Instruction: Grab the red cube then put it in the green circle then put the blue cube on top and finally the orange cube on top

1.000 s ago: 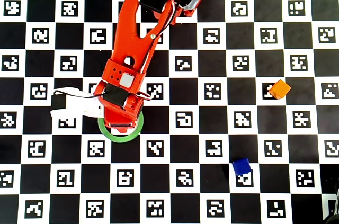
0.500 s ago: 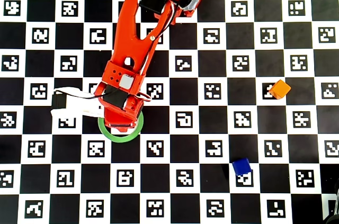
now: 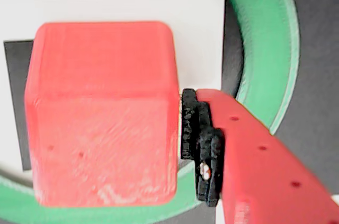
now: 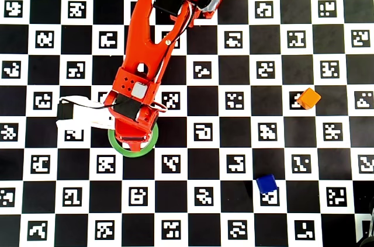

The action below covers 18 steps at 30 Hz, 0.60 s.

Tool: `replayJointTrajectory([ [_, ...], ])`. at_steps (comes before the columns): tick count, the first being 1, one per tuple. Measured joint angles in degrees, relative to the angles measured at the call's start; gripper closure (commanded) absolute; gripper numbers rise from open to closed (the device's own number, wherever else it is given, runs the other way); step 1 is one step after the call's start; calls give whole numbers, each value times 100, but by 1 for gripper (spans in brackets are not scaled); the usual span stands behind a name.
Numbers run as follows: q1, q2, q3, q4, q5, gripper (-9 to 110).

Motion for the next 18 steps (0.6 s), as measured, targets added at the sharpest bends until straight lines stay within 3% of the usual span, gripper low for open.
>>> replayJointTrajectory([
  [9,114,0,-18,114,0,55],
  [18,141,26,-615,712,-62,53],
])
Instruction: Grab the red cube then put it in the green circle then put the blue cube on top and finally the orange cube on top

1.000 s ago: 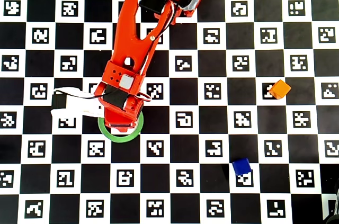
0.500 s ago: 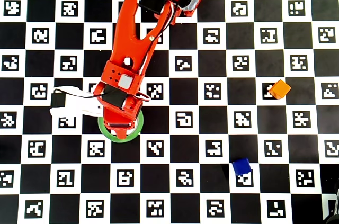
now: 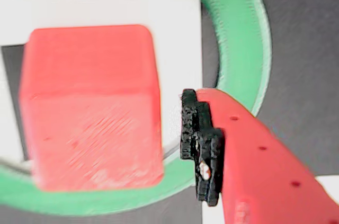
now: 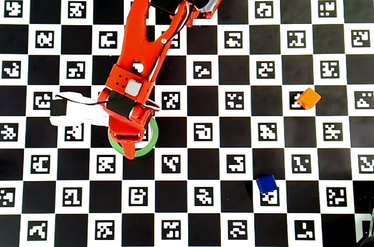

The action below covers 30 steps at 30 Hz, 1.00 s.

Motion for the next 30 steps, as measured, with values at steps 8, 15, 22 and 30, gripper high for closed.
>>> replayJointTrajectory([
  [8,18,571,-791,896,0,53],
  [15,-88,984,-1837,1960,-79,53],
  [22,-677,1072,-2918,2628,-97,54],
  [30,-1591,1072,-3964,2733,185,57],
])
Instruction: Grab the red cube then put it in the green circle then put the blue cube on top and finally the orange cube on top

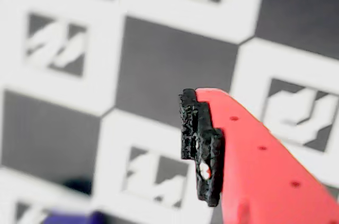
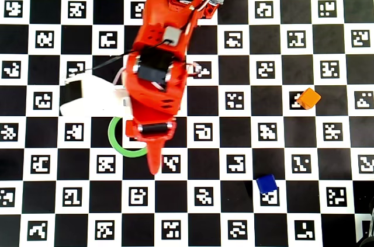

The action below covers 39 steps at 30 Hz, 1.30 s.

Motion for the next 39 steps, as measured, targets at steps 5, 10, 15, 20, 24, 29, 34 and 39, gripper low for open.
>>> replayJointTrajectory([
  [5,-642,-404,-545,0,158,57],
  [10,-1283,-976,-1037,0,343,57],
  [15,-1828,-1573,-1415,0,703,57],
  [20,-2171,-2136,-1494,-132,1266,57],
  [24,-2338,-2566,-1494,-352,1784,57],
  [29,-2514,-3094,-1494,-800,2347,57],
  [34,-2637,-3480,-1494,-1125,2856,57],
  [39,-2672,-3832,-1600,-1239,3173,57],
])
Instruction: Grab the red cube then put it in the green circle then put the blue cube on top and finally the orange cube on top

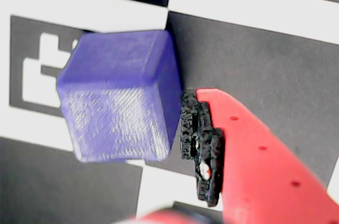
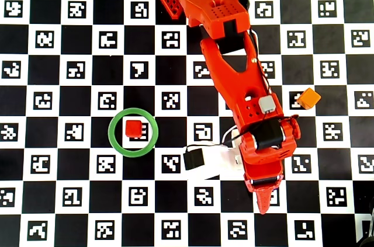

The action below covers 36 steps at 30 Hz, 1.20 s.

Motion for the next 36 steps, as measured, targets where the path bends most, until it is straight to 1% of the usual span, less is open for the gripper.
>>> replayJointTrajectory([
  [15,-483,-1037,-659,-9,141,57],
  [29,-510,-1292,-967,-9,141,58],
  [36,-510,-1336,-976,-9,97,61],
])
